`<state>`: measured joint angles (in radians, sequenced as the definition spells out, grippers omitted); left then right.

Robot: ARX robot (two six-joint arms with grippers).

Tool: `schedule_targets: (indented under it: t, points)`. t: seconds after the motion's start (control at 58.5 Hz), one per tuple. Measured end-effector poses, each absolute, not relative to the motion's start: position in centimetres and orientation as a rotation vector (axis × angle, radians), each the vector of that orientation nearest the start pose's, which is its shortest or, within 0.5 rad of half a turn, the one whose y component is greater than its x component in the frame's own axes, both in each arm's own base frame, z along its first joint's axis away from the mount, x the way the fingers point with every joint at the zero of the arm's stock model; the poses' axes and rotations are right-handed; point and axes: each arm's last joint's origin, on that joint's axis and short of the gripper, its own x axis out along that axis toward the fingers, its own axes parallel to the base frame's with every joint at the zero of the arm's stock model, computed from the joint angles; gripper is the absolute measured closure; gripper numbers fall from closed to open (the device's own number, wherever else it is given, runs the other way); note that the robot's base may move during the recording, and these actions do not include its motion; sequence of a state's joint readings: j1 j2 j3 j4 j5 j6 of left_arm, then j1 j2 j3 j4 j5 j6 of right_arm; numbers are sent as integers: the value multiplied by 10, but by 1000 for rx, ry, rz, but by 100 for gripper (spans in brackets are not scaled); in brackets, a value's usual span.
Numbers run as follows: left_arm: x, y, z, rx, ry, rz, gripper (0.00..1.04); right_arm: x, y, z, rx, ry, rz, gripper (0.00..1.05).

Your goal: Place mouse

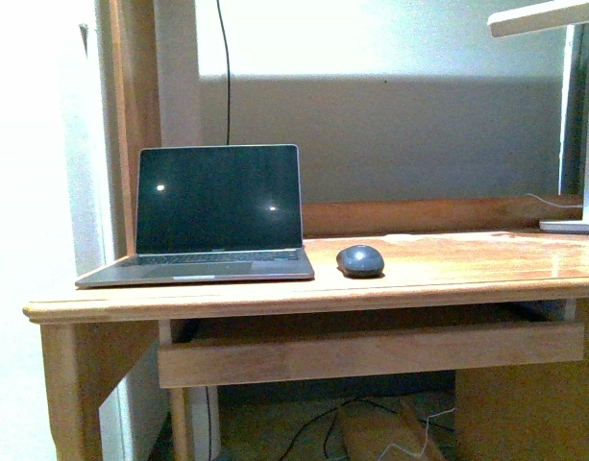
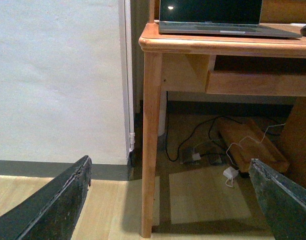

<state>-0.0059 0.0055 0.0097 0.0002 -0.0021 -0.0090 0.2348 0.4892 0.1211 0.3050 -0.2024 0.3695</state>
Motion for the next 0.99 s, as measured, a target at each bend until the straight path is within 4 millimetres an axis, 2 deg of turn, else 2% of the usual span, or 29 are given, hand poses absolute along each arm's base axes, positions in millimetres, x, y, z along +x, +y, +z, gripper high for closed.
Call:
schedule_targets:
  t: [0.086, 0.137, 0.188, 0.239, 0.41, 0.616, 0.992]
  points:
    - [97, -1, 166, -9, -4, -4, 8, 117, 36, 187, 332, 125, 396, 8]
    - [97, -1, 166, -9, -4, -6, 8, 109, 36, 185, 256, 82, 284, 16]
    - [97, -1, 166, -9, -4, -4, 8, 101, 28, 181, 129, 37, 92, 27]
    - [97, -1, 166, -9, -4, -5, 8, 98, 21, 179, 83, 14, 33, 38]
    - [97, -1, 166, -9, -4, -5, 8, 98, 3, 167, 25, 1, 20, 67]
    - [97, -1, 166, -9, -4, -6, 8, 97, 1, 168, 9, -6, 4, 102]
    - [97, -1, 166, -9, -4, -6, 8, 97, 1, 168, 6, -7, 3, 102]
